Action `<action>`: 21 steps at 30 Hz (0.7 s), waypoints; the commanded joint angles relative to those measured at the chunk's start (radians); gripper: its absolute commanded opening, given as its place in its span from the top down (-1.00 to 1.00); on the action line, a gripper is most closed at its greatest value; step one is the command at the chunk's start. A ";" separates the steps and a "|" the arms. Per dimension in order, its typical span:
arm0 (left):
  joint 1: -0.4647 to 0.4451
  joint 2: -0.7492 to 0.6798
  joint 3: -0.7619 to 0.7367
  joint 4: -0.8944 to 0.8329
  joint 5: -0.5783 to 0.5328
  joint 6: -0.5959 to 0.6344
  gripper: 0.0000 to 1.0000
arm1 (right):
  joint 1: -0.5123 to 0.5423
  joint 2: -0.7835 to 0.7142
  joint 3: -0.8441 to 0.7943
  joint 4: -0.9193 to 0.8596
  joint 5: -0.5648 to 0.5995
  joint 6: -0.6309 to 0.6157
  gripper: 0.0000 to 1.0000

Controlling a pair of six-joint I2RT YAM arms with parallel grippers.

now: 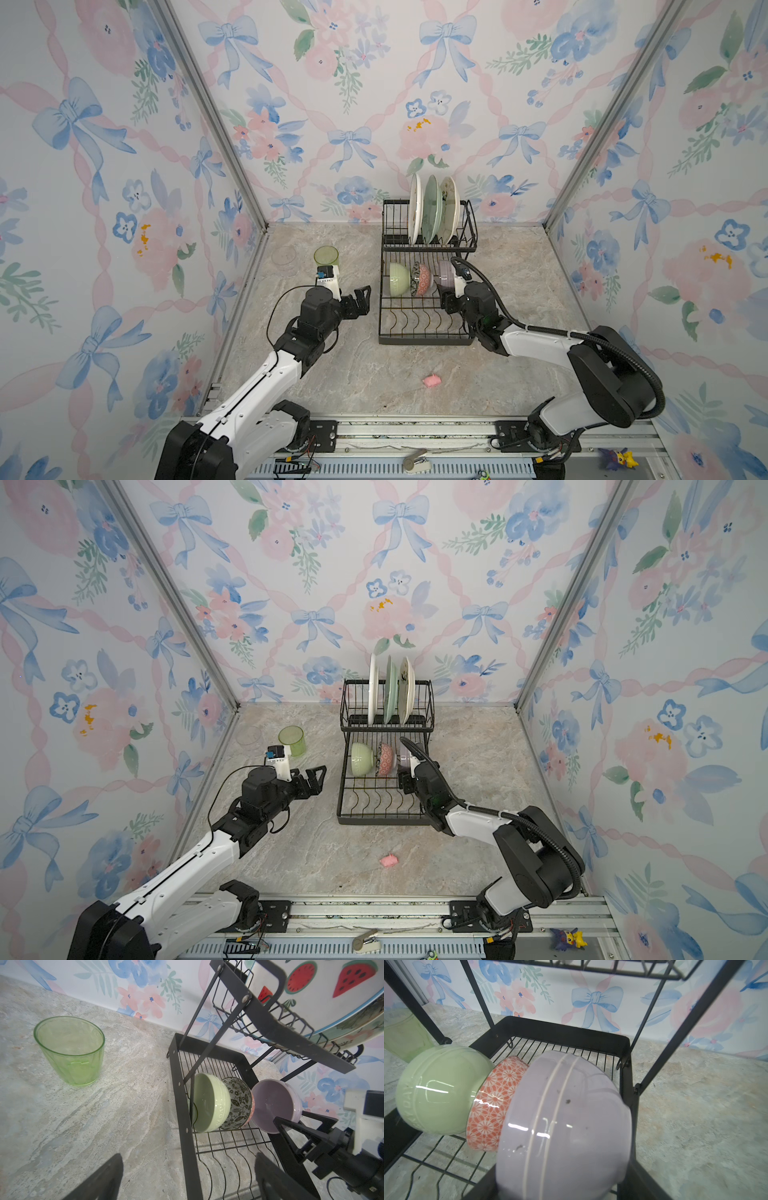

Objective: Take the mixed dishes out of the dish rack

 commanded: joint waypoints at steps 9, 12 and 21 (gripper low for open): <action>-0.023 0.113 0.068 0.020 0.087 -0.024 -0.96 | 0.054 -0.214 -0.022 -0.110 -0.036 0.097 -0.01; -0.042 0.155 0.094 0.021 0.102 -0.034 -0.96 | 0.055 -0.267 -0.020 -0.148 -0.075 0.122 -0.01; -0.135 0.286 0.167 0.047 0.172 -0.074 -0.96 | 0.128 -0.408 -0.058 -0.165 -0.120 0.238 -0.01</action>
